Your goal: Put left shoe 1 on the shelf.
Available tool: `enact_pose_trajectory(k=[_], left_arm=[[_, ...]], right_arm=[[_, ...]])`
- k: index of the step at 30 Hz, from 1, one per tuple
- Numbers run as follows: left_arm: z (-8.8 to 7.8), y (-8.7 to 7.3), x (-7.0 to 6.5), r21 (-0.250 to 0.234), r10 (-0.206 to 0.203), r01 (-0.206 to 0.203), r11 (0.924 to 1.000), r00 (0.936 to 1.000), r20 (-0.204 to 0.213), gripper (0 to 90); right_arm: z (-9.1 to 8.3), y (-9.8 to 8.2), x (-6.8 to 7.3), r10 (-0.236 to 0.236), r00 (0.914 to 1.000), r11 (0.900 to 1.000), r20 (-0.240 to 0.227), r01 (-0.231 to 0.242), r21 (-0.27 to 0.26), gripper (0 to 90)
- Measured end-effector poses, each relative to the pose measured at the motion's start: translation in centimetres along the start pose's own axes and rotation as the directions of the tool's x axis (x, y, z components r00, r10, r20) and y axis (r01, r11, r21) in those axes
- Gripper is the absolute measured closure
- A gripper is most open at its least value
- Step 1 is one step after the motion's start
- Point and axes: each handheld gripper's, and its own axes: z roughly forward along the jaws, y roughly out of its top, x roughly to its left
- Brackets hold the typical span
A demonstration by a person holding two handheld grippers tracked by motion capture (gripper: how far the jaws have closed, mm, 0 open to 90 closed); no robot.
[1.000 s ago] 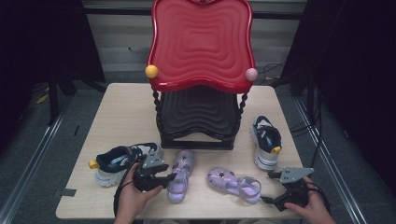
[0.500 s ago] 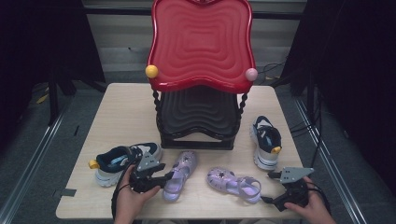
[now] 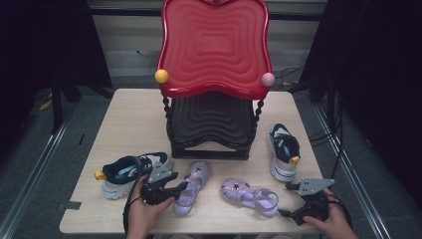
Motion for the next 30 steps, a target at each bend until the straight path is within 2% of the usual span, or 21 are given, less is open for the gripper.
enact_pose_trajectory(k=[2,10,20,24,28,30], left_arm=[[0.2,-0.2,-0.1,-0.006,-0.010,0.010,0.9999,0.9999,-0.005,53.2],[0.7,-0.2,-0.3,0.006,0.016,-0.016,0.9998,0.9999,0.000,58.3],[1.2,-0.3,-0.5,-0.003,0.027,-0.028,0.9996,0.9996,-0.007,63.8],[1.6,-0.5,-0.4,-0.022,0.021,-0.021,0.9995,0.9998,-0.007,66.1],[1.7,-0.6,-0.4,-0.048,0.039,-0.039,0.9981,0.9992,-0.008,68.5],[1.7,-0.7,-0.4,-0.056,0.031,-0.031,0.9979,0.9995,-0.001,70.2]], right_arm=[[0.0,0.0,0.0,0.000,1.0000,1.000,0.000,0.000,0.000,7.0],[0.0,0.0,0.0,0.000,1.0000,1.000,0.000,0.000,0.000,7.0],[0.0,0.0,0.0,0.000,1.0000,1.000,0.000,0.000,0.000,7.0],[0.0,0.0,0.0,0.000,1.0000,1.000,0.000,0.000,0.000,7.0],[0.0,0.0,0.0,0.000,1.0000,1.000,0.000,0.000,0.000,7.0],[0.0,0.0,0.0,0.000,1.0000,1.000,0.000,0.000,0.000,7.0]])
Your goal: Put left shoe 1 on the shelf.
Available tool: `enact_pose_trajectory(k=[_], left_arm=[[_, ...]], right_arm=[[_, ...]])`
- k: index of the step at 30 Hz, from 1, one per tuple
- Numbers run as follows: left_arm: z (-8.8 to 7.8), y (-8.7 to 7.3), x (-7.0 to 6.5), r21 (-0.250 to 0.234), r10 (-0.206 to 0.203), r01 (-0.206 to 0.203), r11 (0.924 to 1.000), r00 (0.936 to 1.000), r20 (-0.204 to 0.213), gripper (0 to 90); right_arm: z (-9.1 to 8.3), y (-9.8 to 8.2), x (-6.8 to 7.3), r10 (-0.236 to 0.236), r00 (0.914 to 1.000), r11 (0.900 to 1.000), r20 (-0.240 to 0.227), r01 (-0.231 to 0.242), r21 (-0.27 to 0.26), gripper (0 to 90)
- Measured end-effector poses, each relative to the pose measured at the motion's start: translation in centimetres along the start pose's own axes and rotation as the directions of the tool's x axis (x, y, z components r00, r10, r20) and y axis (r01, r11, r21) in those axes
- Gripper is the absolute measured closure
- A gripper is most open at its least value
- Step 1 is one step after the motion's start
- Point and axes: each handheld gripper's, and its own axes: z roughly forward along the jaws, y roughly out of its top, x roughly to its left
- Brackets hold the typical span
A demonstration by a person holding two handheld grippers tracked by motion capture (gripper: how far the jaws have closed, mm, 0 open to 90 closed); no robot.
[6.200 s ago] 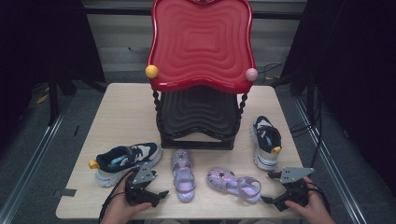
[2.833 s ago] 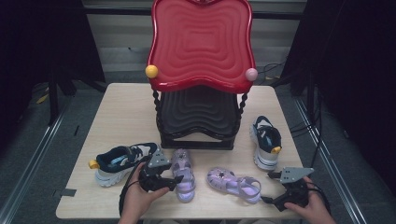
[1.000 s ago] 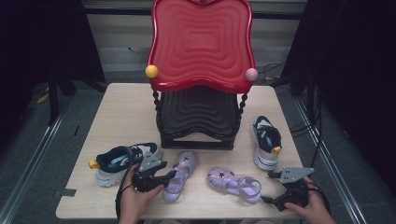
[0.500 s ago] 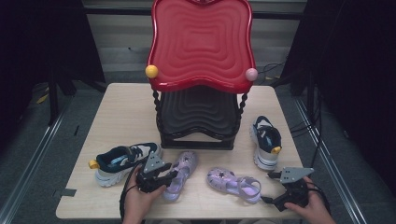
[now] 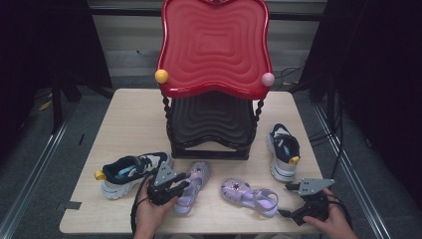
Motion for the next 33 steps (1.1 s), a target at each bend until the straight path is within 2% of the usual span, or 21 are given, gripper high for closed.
enact_pose_trajectory(k=[8,14,21,24,30,33], left_arm=[[0.1,-0.3,0.2,-0.022,0.002,-0.002,0.9998,0.9999,0.013,77.1],[0.0,-0.2,0.4,-0.037,0.023,-0.021,0.9991,0.9993,0.030,81.2],[0.0,-0.1,0.3,-0.050,0.026,-0.024,0.9985,0.9990,0.037,81.6],[-0.2,0.0,0.2,-0.056,0.044,-0.042,0.9975,0.9985,0.032,81.9],[-0.8,0.5,-0.1,-0.095,0.051,-0.048,0.9943,0.9983,0.028,81.9],[-1.0,0.6,-0.1,-0.099,0.058,-0.055,0.9936,0.9981,0.021,81.8]], right_arm=[[0.0,0.0,0.0,0.000,1.0000,1.000,0.000,0.000,0.000,7.0],[0.0,0.0,0.0,0.000,1.0000,1.000,0.000,0.000,0.000,7.0],[0.0,0.0,0.0,0.001,1.0000,1.000,0.000,-0.001,0.000,7.0],[0.0,0.0,0.0,0.000,1.0000,1.000,0.000,0.000,0.000,7.0],[0.0,0.0,0.0,0.000,1.0000,1.000,0.000,0.000,0.000,7.0],[0.0,0.0,0.0,0.000,1.0000,1.000,0.000,0.000,0.000,7.0]])
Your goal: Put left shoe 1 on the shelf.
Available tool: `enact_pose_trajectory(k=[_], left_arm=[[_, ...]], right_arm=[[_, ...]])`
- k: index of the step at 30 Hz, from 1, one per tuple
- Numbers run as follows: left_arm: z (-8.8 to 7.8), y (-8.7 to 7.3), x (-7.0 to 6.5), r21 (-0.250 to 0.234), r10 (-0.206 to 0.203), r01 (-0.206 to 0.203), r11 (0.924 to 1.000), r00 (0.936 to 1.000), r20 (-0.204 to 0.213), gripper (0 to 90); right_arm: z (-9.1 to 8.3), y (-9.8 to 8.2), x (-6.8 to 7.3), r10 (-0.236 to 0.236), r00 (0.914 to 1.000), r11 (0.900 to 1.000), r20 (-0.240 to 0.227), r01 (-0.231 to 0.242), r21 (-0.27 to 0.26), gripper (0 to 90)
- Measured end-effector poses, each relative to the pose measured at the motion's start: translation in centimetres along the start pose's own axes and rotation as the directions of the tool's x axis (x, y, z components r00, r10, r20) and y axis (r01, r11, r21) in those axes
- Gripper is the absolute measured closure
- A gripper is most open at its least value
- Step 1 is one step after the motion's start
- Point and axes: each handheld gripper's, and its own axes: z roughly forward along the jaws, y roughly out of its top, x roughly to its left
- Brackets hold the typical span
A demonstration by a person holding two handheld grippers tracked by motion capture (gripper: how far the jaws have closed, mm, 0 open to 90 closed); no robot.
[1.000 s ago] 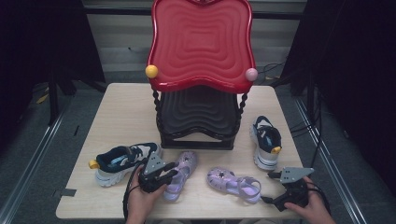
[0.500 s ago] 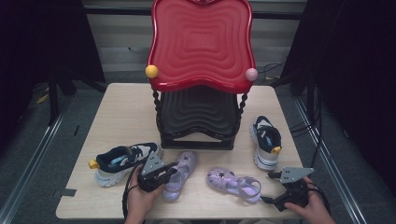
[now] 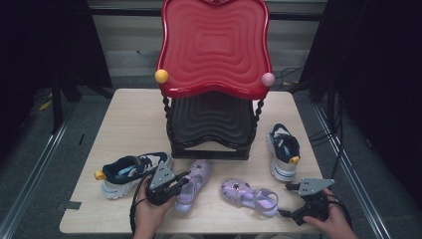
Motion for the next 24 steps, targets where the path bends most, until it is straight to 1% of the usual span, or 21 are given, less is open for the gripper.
enact_pose_trajectory(k=[2,6,10,11,13,18,20,21,24], left_arm=[[-0.1,0.1,-0.1,-0.015,-0.012,0.012,0.9998,0.9999,0.000,81.8],[-0.6,0.6,-0.3,-0.029,-0.001,0.001,0.9996,1.0000,-0.001,81.8],[-1.2,1.1,-0.3,-0.043,-0.001,0.001,0.9991,1.0000,0.002,81.8],[-1.3,1.3,-0.3,-0.049,-0.008,0.008,0.9988,1.0000,0.005,81.8],[-1.5,1.3,-0.2,-0.049,-0.007,0.007,0.9988,1.0000,0.001,81.8],[-2.0,1.9,-0.2,-0.061,-0.022,0.021,0.9979,0.9998,-0.002,81.8],[-2.3,2.1,-0.3,-0.060,-0.021,0.021,0.9980,0.9998,-0.001,81.8],[-2.5,2.3,-0.3,-0.059,-0.006,0.006,0.9982,1.0000,-0.004,81.9],[-2.6,2.6,-0.4,-0.058,-0.010,0.009,0.9983,1.0000,-0.002,81.9]], right_arm=[[0.0,0.0,0.0,0.000,1.0000,1.000,0.000,0.000,0.000,7.0],[0.0,0.0,0.0,0.000,1.0000,1.000,0.000,0.000,0.000,7.0],[0.0,0.0,0.0,0.001,1.0000,1.000,0.000,-0.001,0.000,7.0],[0.0,0.0,0.0,0.000,1.0000,1.000,0.000,0.000,0.000,7.0],[0.0,0.0,0.0,0.000,1.0000,1.000,0.000,0.000,0.000,7.0],[0.0,0.0,0.0,0.000,1.0000,1.000,0.000,0.000,0.000,7.0],[0.0,0.0,0.0,0.001,1.0000,1.000,-0.001,-0.001,0.000,7.0],[0.0,0.0,0.0,0.001,1.0000,1.000,-0.001,-0.001,0.000,7.0],[0.0,0.0,0.0,0.001,1.0000,1.000,-0.001,-0.001,0.000,6.9]])
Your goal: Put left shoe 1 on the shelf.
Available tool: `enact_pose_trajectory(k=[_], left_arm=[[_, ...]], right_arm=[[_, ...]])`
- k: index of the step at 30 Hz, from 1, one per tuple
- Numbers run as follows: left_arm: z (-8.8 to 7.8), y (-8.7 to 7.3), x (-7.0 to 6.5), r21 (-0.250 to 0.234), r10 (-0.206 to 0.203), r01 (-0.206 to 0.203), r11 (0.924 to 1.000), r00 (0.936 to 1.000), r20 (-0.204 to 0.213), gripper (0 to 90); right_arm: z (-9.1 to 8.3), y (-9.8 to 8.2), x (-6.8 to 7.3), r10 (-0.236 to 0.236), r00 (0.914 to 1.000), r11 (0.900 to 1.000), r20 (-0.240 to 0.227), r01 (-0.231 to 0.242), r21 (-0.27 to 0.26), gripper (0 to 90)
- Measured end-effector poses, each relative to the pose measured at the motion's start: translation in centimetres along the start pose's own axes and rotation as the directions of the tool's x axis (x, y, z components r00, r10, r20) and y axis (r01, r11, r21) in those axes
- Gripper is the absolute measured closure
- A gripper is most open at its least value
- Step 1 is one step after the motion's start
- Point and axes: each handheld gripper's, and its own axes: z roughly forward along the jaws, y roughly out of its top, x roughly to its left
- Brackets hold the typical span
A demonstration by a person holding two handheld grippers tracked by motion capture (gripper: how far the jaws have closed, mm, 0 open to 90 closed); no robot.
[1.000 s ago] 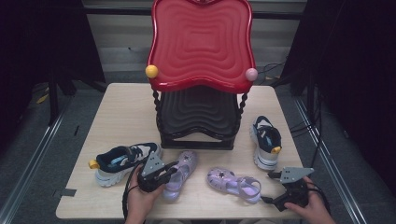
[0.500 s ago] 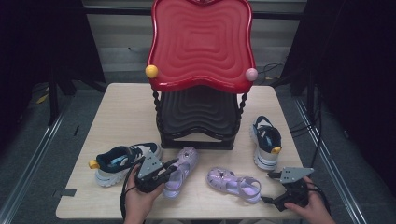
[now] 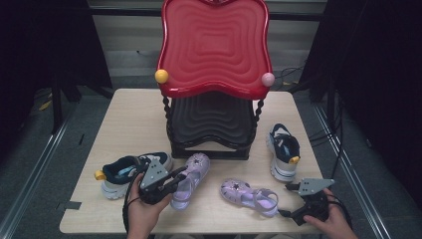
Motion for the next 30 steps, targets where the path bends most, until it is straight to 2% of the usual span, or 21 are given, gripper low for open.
enact_pose_trajectory(k=[6,10,17,26,27,30], left_arm=[[-0.4,0.8,-0.1,-0.007,-0.004,0.004,1.0000,1.0000,0.005,81.9],[-0.8,1.5,0.1,-0.028,-0.014,0.014,0.9995,0.9999,0.006,81.9],[-1.6,3.7,0.5,-0.062,-0.003,0.001,0.9981,0.9996,-0.029,81.9],[-1.0,5.4,0.6,-0.056,-0.005,0.003,0.9984,0.9990,-0.044,81.8],[-0.8,5.8,0.6,-0.057,0.006,-0.009,0.9983,0.9988,-0.048,81.9],[-0.5,6.1,0.6,-0.057,0.006,-0.008,0.9983,0.9989,-0.047,81.9]], right_arm=[[0.0,0.0,0.0,0.000,1.0000,1.000,0.000,0.000,0.000,7.0],[0.0,0.0,0.0,0.000,1.0000,1.000,0.000,0.000,0.000,6.9],[0.0,0.0,0.0,0.000,1.0000,1.000,0.000,0.000,0.001,6.9],[0.0,0.0,0.0,0.001,1.0000,1.000,0.000,-0.001,0.001,6.9],[0.0,0.0,0.0,0.000,1.0000,1.000,0.001,0.000,0.001,6.9],[0.0,0.0,0.0,0.001,1.0000,1.000,0.001,-0.001,0.001,6.9]])
